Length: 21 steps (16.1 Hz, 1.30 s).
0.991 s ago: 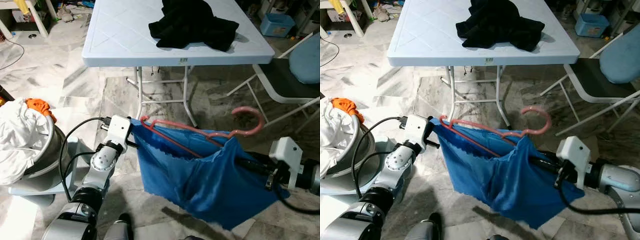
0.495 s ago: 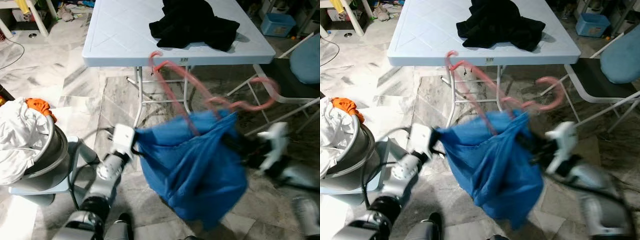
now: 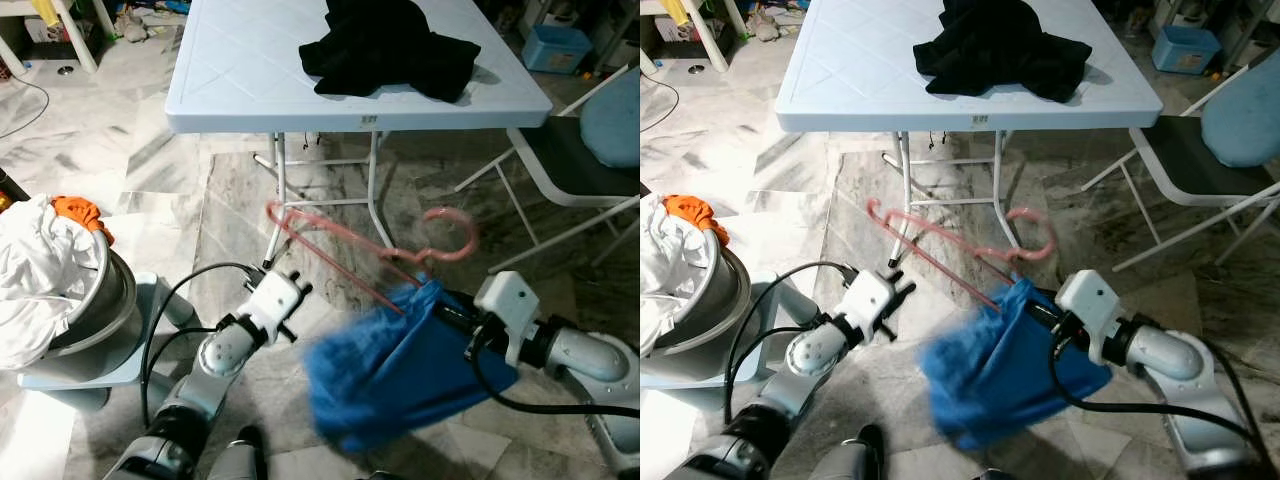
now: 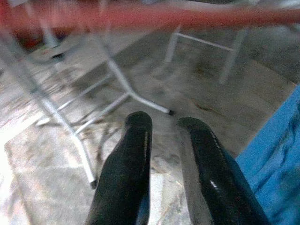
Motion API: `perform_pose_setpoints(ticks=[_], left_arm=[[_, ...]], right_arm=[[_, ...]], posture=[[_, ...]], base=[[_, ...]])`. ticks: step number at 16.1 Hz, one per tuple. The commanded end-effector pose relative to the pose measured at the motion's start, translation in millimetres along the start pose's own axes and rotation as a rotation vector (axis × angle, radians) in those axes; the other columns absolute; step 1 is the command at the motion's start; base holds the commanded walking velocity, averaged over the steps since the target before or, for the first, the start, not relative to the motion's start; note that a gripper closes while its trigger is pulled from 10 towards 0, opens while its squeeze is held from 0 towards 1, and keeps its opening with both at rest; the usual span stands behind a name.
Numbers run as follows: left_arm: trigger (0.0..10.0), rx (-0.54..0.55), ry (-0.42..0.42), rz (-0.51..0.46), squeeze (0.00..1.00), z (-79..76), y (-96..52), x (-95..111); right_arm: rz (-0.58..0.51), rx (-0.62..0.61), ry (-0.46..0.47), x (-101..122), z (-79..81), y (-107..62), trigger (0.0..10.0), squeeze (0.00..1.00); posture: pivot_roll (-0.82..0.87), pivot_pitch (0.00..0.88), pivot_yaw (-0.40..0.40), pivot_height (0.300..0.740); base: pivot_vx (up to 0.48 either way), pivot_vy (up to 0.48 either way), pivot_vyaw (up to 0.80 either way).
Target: Hang hanger
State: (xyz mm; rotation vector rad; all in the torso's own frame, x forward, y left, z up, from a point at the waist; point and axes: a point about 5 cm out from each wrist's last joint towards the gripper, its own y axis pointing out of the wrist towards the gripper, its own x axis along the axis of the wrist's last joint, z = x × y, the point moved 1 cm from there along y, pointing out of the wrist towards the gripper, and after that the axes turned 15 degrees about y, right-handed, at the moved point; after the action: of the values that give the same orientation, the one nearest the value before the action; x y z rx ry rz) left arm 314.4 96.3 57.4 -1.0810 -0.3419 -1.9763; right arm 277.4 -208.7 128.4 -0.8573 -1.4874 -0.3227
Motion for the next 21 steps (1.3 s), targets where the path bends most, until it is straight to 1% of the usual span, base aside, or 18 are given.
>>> perform_pose_setpoints(ticks=[1,2,3,4,5,6,7,8,10,11,12,13,14,15,16,17,19,21], left_arm=[[10.0,-0.145,0.060,-0.029,1.00,-20.9,-4.8,0],[10.0,-0.167,0.072,-0.034,1.00,-23.7,-6.1,0],[10.0,-0.191,0.089,-0.039,1.00,-27.0,-8.4,-2],[10.0,-0.169,0.106,-0.062,1.00,-24.5,-8.8,1],[10.0,-0.124,0.108,-0.082,1.00,-19.3,-8.8,4],[10.0,-0.065,0.139,-0.099,1.00,-12.0,-9.0,7],[10.0,0.016,0.221,-0.146,1.00,4.0,-10.1,15],[10.0,0.040,0.256,-0.156,1.00,9.3,-10.9,16],[10.0,0.071,0.271,-0.210,1.00,20.1,-11.7,24],[10.0,0.052,0.289,-0.216,1.00,18.3,-11.1,25],[10.0,0.027,0.250,-0.218,1.00,13.9,-10.1,24],[10.0,0.000,0.220,-0.215,1.00,9.9,-8.6,23],[10.0,-0.008,0.171,-0.205,1.00,7.9,-6.3,23],[10.0,-0.006,0.080,-0.191,1.00,8.1,-2.4,23],[10.0,-0.030,0.050,-0.210,1.00,6.9,0.2,26],[10.0,-0.039,0.049,-0.225,1.00,7.8,3.4,29],[10.0,-0.062,0.059,-0.225,1.00,9.4,8.0,31],[10.0,-0.122,0.030,-0.240,1.00,11.7,9.8,32]], right_arm=[[0.049,-0.043,-0.120,4,-15.0,-5.1,10.0,0.00],[0.061,-0.055,-0.144,4,-18.8,-5.1,10.0,0.00],[0.076,-0.074,-0.188,5,-24.9,-4.3,10.0,0.00],[0.085,-0.065,-0.216,6,-25.9,-3.4,10.0,0.00],[0.103,-0.045,-0.246,6,-25.3,-2.9,10.0,0.00],[0.124,-0.031,-0.273,4,-25.5,-2.9,10.0,0.00],[0.174,0.010,-0.306,-3,-26.8,-4.8,10.0,0.00],[0.199,0.032,-0.323,-6,-26.4,-6.5,10.0,0.00],[0.273,0.070,-0.366,-14,-29.3,-12.5,10.0,0.00],[0.278,0.078,-0.375,-13,-29.9,-12.2,10.0,0.00],[0.278,0.083,-0.405,-11,-30.0,-10.2,10.0,0.00],[0.268,0.092,-0.410,-9,-28.7,-8.3,10.0,0.00],[0.257,0.101,-0.415,-8,-26.5,-6.4,10.0,0.00],[0.253,0.112,-0.411,-8,-24.5,-5.2,10.0,0.00],[0.253,0.123,-0.412,-8,-22.9,-4.4,10.0,0.00],[0.248,0.136,-0.413,-9,-21.1,-2.7,10.0,0.00],[0.233,0.168,-0.402,-8,-15.7,-1.4,10.0,0.00],[0.225,0.211,-0.397,-8,-9.7,-1.5,10.0,0.00]], posture=[[-0.09,0.206,-0.036,0.740],[-0.09,0.206,-0.037,0.740],[-0.09,0.207,-0.037,0.740],[-0.09,0.208,-0.037,0.740],[-0.09,0.211,-0.036,0.740],[-0.09,0.214,-0.038,0.740],[-0.09,0.214,-0.040,0.740],[-0.09,0.214,-0.041,0.740],[-0.09,0.216,-0.042,0.740],[-0.09,0.216,-0.042,0.740],[-0.10,0.218,-0.042,0.740],[-0.10,0.218,-0.042,0.740],[-0.10,0.220,-0.039,0.740],[-0.10,0.220,-0.039,0.740],[-0.09,0.220,-0.045,0.740],[-0.10,0.218,-0.042,0.740],[-0.10,0.218,-0.042,0.740],[-0.10,0.219,-0.040,0.740]], base=[[0.000,0.000,0.00],[0.000,0.000,0.00],[0.000,0.000,0.00],[0.000,0.000,0.00],[0.000,0.000,0.00],[0.000,0.000,0.00],[0.000,0.000,0.00],[0.000,0.000,0.00],[0.000,0.000,0.00],[0.000,0.000,0.00],[0.000,0.000,0.00],[0.000,0.000,0.00],[0.000,0.000,0.00],[0.000,0.000,0.00],[0.000,0.000,0.00],[0.000,0.000,0.00],[0.000,0.000,0.00],[0.000,0.000,0.00]])
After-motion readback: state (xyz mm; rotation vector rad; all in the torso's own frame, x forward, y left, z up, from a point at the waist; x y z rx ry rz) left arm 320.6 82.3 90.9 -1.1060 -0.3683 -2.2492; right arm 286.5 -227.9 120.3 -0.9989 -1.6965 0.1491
